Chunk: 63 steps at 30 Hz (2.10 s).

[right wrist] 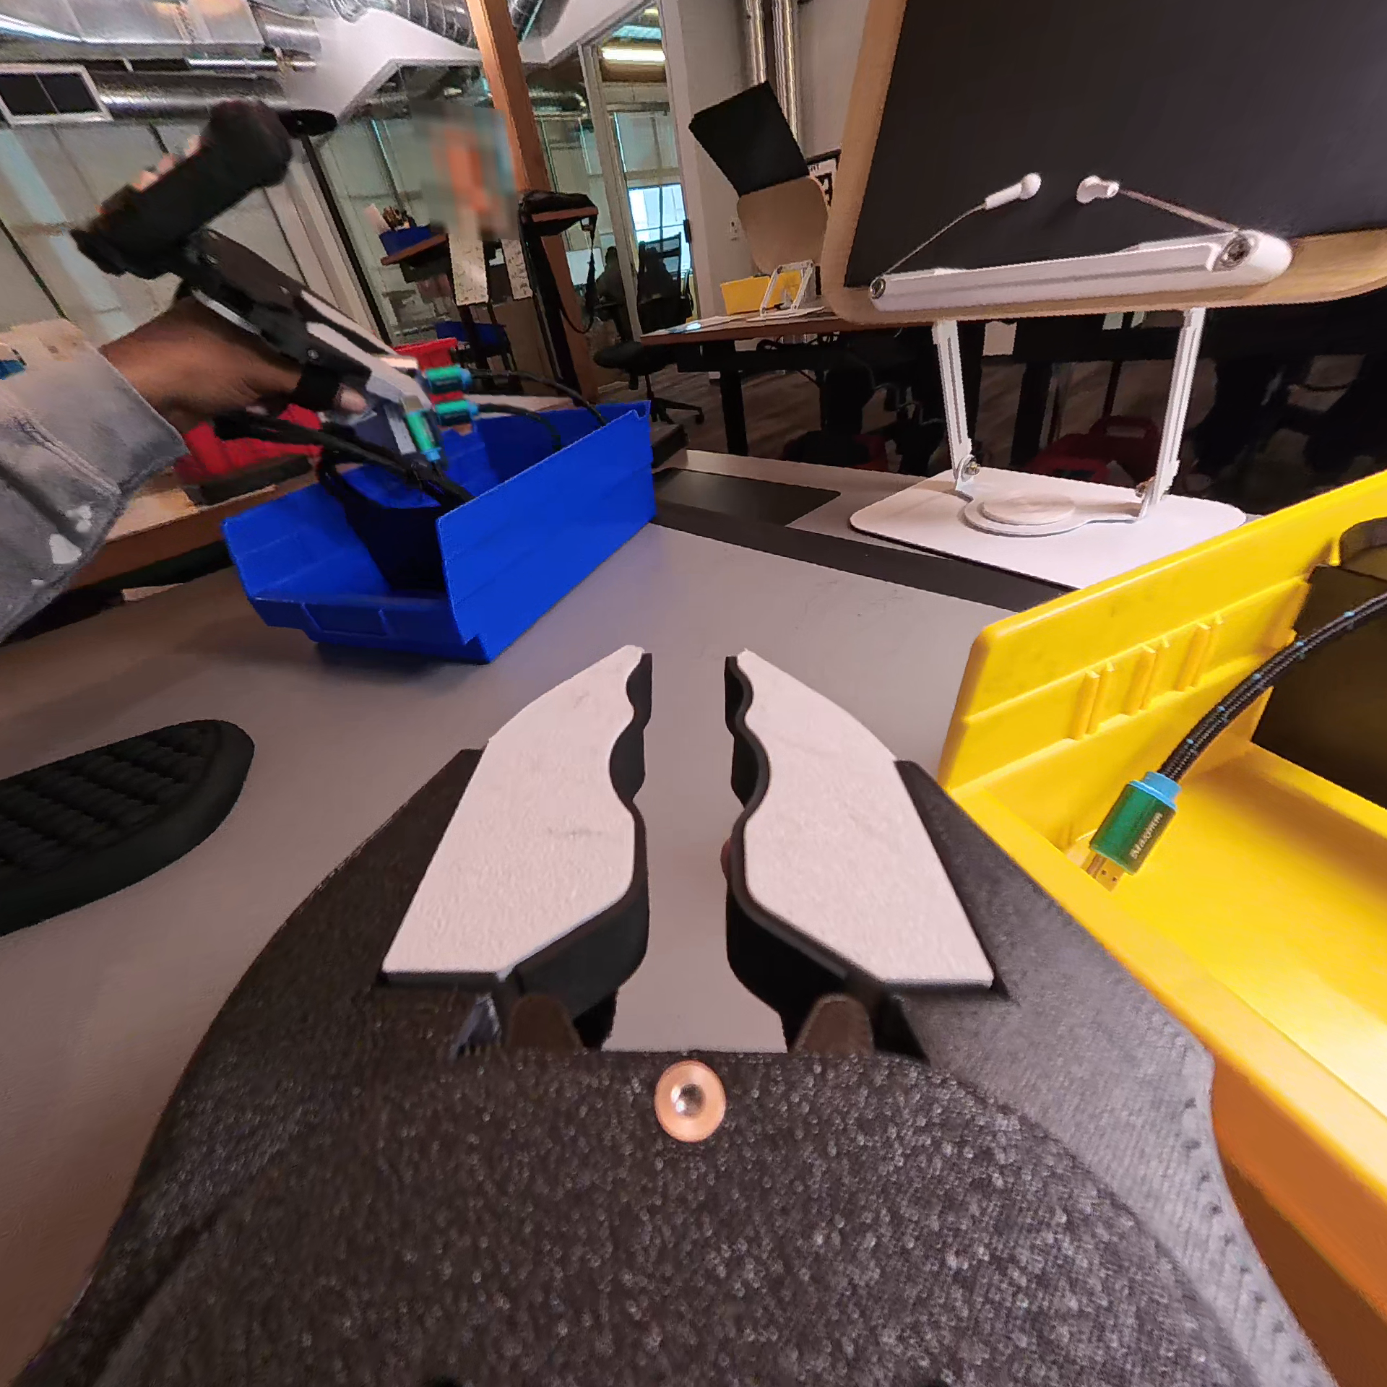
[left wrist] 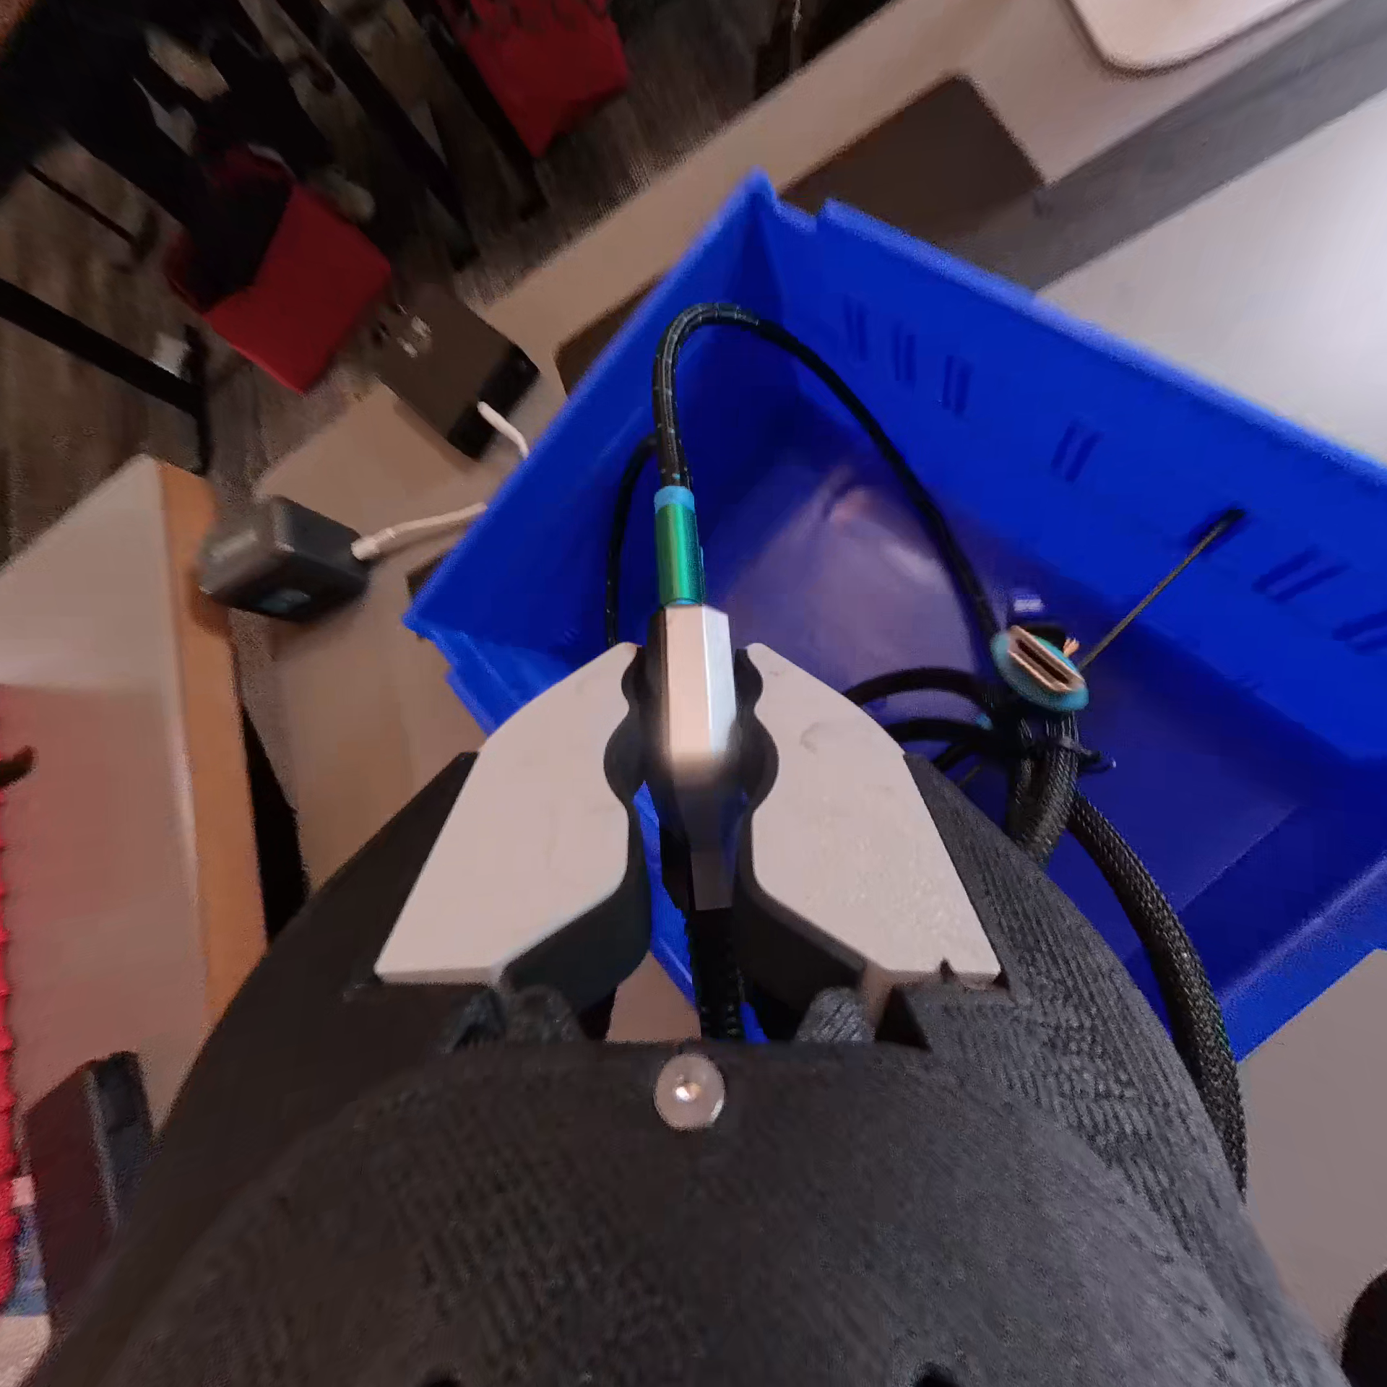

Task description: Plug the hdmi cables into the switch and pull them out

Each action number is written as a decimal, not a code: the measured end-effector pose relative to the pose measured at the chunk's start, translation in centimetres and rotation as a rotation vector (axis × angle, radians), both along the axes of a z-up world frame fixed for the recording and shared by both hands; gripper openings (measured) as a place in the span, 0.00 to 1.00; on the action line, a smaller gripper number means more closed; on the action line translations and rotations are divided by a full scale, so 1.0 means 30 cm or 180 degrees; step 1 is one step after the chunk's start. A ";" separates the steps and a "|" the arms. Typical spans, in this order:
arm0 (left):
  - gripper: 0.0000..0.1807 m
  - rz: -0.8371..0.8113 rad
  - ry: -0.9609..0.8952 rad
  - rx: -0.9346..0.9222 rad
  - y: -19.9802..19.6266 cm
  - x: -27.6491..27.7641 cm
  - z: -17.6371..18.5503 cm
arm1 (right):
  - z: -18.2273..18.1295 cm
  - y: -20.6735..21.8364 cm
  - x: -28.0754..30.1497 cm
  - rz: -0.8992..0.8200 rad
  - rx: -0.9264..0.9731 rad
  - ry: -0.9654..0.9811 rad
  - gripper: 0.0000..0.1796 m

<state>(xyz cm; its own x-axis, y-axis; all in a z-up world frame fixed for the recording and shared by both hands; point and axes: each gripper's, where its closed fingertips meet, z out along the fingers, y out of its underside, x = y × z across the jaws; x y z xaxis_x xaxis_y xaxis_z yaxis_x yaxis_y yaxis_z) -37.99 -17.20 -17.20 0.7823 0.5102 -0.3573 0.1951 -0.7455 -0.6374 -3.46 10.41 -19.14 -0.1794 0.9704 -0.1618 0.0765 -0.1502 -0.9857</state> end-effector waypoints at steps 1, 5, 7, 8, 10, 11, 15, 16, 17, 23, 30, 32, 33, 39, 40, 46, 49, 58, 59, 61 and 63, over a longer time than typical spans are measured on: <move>0.12 -0.0015 0.0128 0.0051 0.005 0.000 0.046 | 0.008 0.003 0.001 -0.0013 -0.0028 0.0019 0.10; 0.12 -0.0108 0.0768 0.0183 0.029 0.022 0.256 | 0.060 0.015 0.001 -0.0069 -0.0057 0.0120 0.10; 0.12 -0.0207 0.1021 0.0440 0.050 0.065 0.389 | 0.117 0.012 -0.002 -0.0078 0.0006 0.0227 0.10; 0.12 -0.0283 0.1129 0.0600 0.064 0.097 0.459 | 0.158 0.008 -0.005 -0.0075 0.0044 0.0304 0.09; 0.12 -0.0467 0.1308 0.0925 0.096 0.176 0.589 | 0.266 -0.012 -0.016 -0.0039 0.0119 0.0498 0.09; 0.12 -0.0584 0.1358 0.1114 0.118 0.224 0.646 | 0.334 -0.029 -0.021 -0.0007 0.0175 0.0616 0.09; 0.12 -0.1269 0.1129 0.1948 0.252 0.454 0.784 | 0.636 -0.126 -0.016 0.0160 0.0536 0.1111 0.09; 0.12 -0.1475 0.0947 0.2160 0.296 0.513 0.791 | 0.698 -0.160 -0.011 0.0247 0.0566 0.1167 0.09; 0.12 -0.1680 0.0723 0.2392 0.342 0.569 0.792 | 0.751 -0.196 -0.003 0.0346 0.0554 0.1219 0.10; 0.12 -0.2601 -0.0689 0.3088 0.577 0.802 0.622 | 0.688 -0.254 -0.048 0.0305 0.0688 0.0596 0.15; 0.12 -0.2918 -0.1160 0.2805 0.674 0.820 0.434 | 0.434 -0.090 -0.201 0.0322 0.0382 -0.0166 0.28; 0.12 -0.2995 -0.1209 0.2702 0.678 0.830 0.406 | 0.391 -0.088 -0.223 0.0480 0.0289 -0.0226 0.31; 0.12 -0.2988 -0.1261 0.2661 0.681 0.829 0.393 | 0.376 -0.098 -0.229 0.0607 0.0220 -0.0229 0.30; 0.13 -0.3200 -0.1803 0.2664 0.686 0.881 0.367 | 0.321 -0.206 -0.242 0.1314 0.0075 -0.0091 0.26; 0.13 -0.3321 -0.1913 0.2606 0.685 0.911 0.361 | 0.315 -0.233 -0.237 0.1478 -0.0002 -0.0075 0.26; 0.13 -0.3556 -0.1893 0.2447 0.710 0.990 0.343 | 0.298 -0.278 -0.203 0.1972 -0.0195 0.0039 0.14; 0.20 -0.3283 -0.1636 0.2765 0.678 0.920 0.421 | 0.320 -0.243 -0.200 0.1875 -0.0311 0.0216 0.14; 0.18 -0.3871 -0.1077 0.2867 0.563 1.157 0.596 | 0.539 -0.038 -0.142 0.1011 -0.0841 0.1299 0.14; 0.18 -0.3938 -0.1107 0.2739 0.599 1.214 0.568 | 0.555 -0.020 -0.135 0.0887 -0.0898 0.1389 0.14; 0.18 -0.3758 -0.1071 0.2462 0.693 1.259 0.494 | 0.575 -0.006 -0.125 0.0675 -0.0886 0.1502 0.15; 0.20 -0.3428 -0.0995 0.2210 0.774 1.225 0.411 | 0.582 -0.012 -0.125 0.0427 -0.0672 0.1535 0.15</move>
<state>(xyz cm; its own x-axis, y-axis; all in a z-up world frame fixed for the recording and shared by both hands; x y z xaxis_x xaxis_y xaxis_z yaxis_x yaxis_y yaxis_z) -1.25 6.01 -4.87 0.9107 -0.4130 -0.0065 -0.0784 -0.1575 -0.9844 -7.20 10.06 -1.70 -0.4014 0.8892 -0.2196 -0.3448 -0.3688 -0.8632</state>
